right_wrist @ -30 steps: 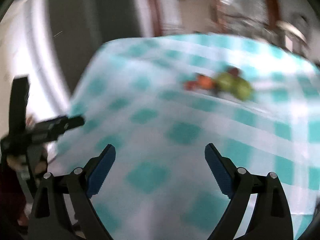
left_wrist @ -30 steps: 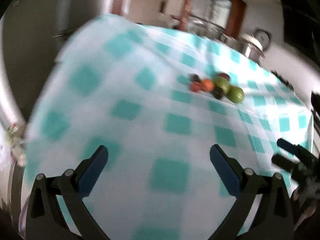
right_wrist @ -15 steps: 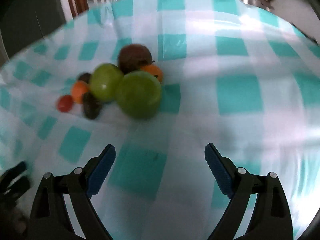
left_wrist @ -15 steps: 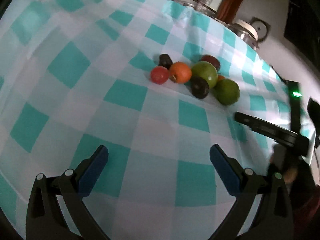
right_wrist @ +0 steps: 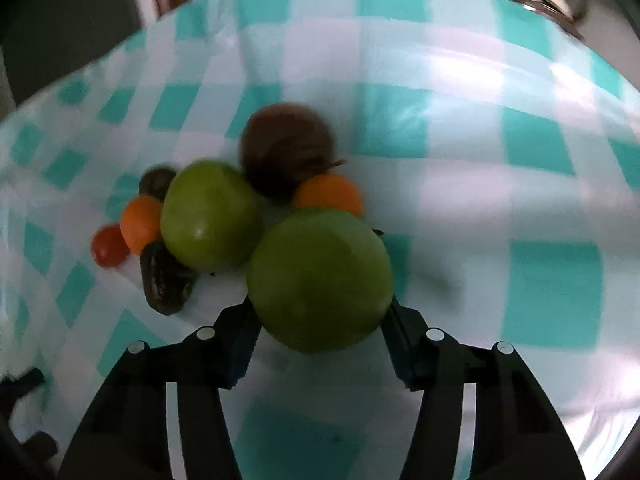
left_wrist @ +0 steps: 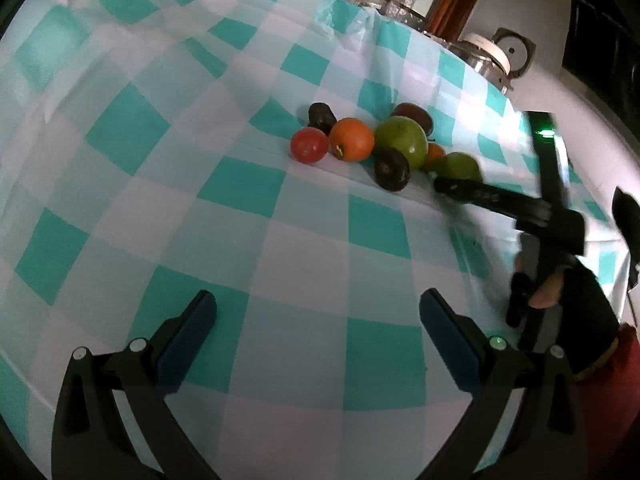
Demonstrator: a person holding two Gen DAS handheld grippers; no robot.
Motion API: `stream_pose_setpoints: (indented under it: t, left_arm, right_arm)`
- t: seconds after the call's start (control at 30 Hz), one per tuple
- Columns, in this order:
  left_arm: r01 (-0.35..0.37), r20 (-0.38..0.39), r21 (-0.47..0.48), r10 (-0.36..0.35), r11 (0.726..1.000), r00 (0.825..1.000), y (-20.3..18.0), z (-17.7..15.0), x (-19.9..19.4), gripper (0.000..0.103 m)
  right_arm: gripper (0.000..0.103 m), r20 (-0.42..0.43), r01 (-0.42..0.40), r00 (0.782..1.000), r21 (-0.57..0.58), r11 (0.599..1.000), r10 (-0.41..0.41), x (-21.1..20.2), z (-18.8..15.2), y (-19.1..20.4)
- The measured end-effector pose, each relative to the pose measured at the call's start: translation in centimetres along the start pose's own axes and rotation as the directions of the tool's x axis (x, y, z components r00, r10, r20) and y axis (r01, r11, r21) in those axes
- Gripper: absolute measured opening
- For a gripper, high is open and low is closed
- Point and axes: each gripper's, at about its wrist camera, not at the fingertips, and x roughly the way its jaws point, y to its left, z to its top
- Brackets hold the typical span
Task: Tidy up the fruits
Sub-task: 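Grasp a dark avocado with the left tool while the right tool grasps a green apple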
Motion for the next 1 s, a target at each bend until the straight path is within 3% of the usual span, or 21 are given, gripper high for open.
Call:
stream_pose_setpoints:
  t: [0.1, 0.2, 0.27, 0.33, 0.4, 0.53, 0.67, 0.7, 0.77, 0.87, 0.93, 1.0]
  left_arm:
    - [-0.025, 0.008, 0.071, 0.025, 0.997, 1.0, -1.7, 1.0, 0.9, 0.102]
    - [-0.052, 0.005, 0.119, 0.051, 0.991, 0.999, -4.4, 3.1, 3.1, 0.101]
    - [-0.06, -0.007, 0.125, 0.061, 0.99, 0.998, -6.0, 4.7, 5.3, 0.092]
    - [-0.07, -0.031, 0.124, 0.075, 0.99, 0.997, -6.9, 5.9, 7.2, 0.075]
    - [-0.079, -0.052, 0.114, 0.086, 0.99, 0.995, -7.6, 7.1, 9.2, 0.066]
    - [-0.152, -0.045, 0.138, 0.159, 0.979, 0.986, -8.7, 8.6, 11.7, 0.062]
    - [-0.206, -0.045, 0.174, 0.217, 0.963, 0.975, -9.6, 9.2, 12.8, 0.055]
    - [-0.212, -0.041, 0.187, 0.223, 0.959, 0.974, -9.8, 9.2, 12.8, 0.031]
    - [-0.174, -0.042, 0.186, 0.184, 0.967, 0.982, -9.5, 8.9, 12.4, 0.03]
    - [-0.122, -0.027, 0.14, 0.127, 0.982, 0.991, -8.5, 7.7, 10.3, 0.029]
    - [-0.096, 0.024, 0.115, 0.094, 0.989, 0.995, -7.7, 6.0, 7.2, 0.029]
    - [-0.058, 0.07, 0.072, 0.053, 0.996, 0.996, -6.4, 4.2, 4.2, 0.029]
  right_arm:
    - [0.054, 0.054, -0.04, 0.998, 0.177, 0.983, 0.031, -1.9, -1.6, -3.1]
    - [0.053, 0.105, -0.086, 0.993, 0.334, 0.939, 0.054, -3.0, -2.4, -6.1]
    - [0.052, 0.124, -0.099, 0.991, 0.395, 0.913, 0.054, -2.7, -2.3, -7.3]
    - [0.046, 0.147, -0.094, 0.988, 0.39, 0.916, 0.039, -3.0, -2.3, -7.2]
    - [0.038, 0.159, -0.085, 0.987, 0.349, 0.933, 0.03, -3.1, -2.2, -6.2]
    - [0.028, 0.15, -0.102, 0.987, 0.361, 0.927, 0.051, -2.9, -2.5, -6.4]
    - [0.028, 0.125, -0.105, 0.99, 0.351, 0.931, 0.064, -2.8, -2.5, -6.7]
    - [0.029, 0.116, -0.1, 0.991, 0.349, 0.932, 0.062, -2.7, -2.5, -6.6]
    - [0.03, 0.102, -0.098, 0.992, 0.337, 0.937, 0.067, -2.6, -2.5, -6.3]
    - [0.037, 0.091, -0.096, 0.993, 0.331, 0.939, 0.07, -2.4, -2.4, -6.1]
    - [0.068, 0.085, -0.101, 0.993, 0.333, 0.938, 0.076, -2.4, -2.3, -6.2]
    - [0.074, 0.093, -0.1, 0.993, 0.334, 0.937, 0.073, -2.6, -2.3, -6.2]
